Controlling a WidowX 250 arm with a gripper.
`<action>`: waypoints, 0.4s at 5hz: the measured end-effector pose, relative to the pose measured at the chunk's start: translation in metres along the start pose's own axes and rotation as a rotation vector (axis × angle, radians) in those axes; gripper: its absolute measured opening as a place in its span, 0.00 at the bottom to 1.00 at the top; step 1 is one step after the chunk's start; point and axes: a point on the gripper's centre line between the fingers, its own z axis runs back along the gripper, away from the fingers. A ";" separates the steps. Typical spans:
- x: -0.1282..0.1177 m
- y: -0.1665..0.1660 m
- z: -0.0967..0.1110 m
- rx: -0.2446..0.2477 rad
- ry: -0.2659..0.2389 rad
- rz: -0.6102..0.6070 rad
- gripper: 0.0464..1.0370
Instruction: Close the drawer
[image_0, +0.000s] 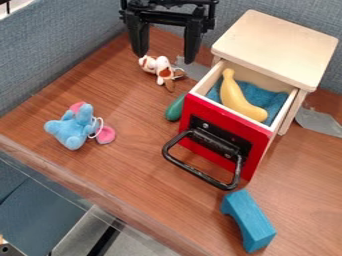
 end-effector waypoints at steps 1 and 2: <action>-0.003 0.002 -0.009 0.009 0.031 -0.006 0.96; -0.021 0.011 -0.019 0.031 0.058 -0.178 0.96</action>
